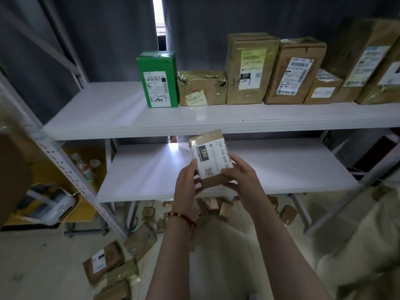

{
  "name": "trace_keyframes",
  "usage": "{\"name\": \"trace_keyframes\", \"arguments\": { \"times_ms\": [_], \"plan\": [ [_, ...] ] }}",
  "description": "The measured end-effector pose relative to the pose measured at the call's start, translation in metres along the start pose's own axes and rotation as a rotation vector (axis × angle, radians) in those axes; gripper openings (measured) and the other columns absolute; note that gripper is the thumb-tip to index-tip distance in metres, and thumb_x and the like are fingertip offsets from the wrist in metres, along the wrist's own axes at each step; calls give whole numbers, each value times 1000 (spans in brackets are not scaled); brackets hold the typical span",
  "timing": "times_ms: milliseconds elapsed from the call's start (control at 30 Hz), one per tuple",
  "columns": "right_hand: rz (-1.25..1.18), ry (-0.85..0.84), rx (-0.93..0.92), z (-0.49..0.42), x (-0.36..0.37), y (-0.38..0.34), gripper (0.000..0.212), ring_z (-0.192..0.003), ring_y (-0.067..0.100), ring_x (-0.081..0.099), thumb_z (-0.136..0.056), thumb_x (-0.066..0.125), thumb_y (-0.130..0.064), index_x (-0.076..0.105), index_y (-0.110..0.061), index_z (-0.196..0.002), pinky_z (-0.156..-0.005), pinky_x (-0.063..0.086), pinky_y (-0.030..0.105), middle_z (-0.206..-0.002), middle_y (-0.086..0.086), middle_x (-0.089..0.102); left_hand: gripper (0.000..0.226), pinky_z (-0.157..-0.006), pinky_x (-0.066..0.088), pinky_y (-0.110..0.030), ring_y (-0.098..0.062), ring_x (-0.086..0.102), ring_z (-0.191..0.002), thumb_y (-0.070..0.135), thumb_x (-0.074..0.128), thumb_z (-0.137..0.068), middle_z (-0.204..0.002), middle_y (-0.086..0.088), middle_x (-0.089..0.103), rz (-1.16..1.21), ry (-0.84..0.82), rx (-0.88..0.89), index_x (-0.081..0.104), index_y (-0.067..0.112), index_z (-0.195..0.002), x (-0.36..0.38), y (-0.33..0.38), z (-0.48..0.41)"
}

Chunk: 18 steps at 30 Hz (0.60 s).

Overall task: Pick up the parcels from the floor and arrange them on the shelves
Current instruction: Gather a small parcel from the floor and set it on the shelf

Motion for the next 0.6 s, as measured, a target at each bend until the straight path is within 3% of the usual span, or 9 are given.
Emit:
{"name": "trace_keyframes", "arguments": {
  "times_ms": [133,233,367,500,600],
  "plan": [
    [7,-16,-26,-3,0,-7,60,-113,23,65,-73,71,-24,60,-32,-132,-95,55,42,-129,2,65,35,-95,53,-43,-18,66,-104,40,53,-97,-111,0,70,29,102,13,60,15,-121,-15,5,9],
    [-6,-17,-56,-6,-3,-16,64,-113,23,65,-73,71,-29,56,-29,-136,-92,57,38,-133,2,62,46,-95,54,-42,-21,68,-104,39,62,-92,-113,0,70,46,115,-15,54,15,-131,-18,3,11],
    [-101,-7,-98,-14,-13,-27,58,-114,20,65,-77,71,-30,57,-32,-133,-85,56,29,-134,6,60,52,-85,59,-36,-27,72,-96,36,74,-84,-114,-7,70,96,75,-14,55,16,-128,-9,3,9],
    [-135,17,-75,-27,-22,-32,71,-117,21,64,-69,76,-44,53,-29,-134,-88,55,32,-135,5,60,58,-89,57,-38,-35,71,-97,32,76,-73,-111,-12,72,162,93,43,57,16,-125,-1,11,5],
    [-174,-44,-35,-40,-25,-34,62,-116,24,64,-77,71,-33,53,-20,-135,-87,54,36,-128,5,66,59,-93,55,-41,-35,71,-96,26,75,-73,-104,-7,74,238,111,80,55,13,-127,9,19,-2]
  ]
}}
Point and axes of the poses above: each hand's wrist, its own z-axis away from the middle knuckle, its own x-axis out of the palm, y = z × x, the point moved 10 cm from there along -z, towards the middle knuckle
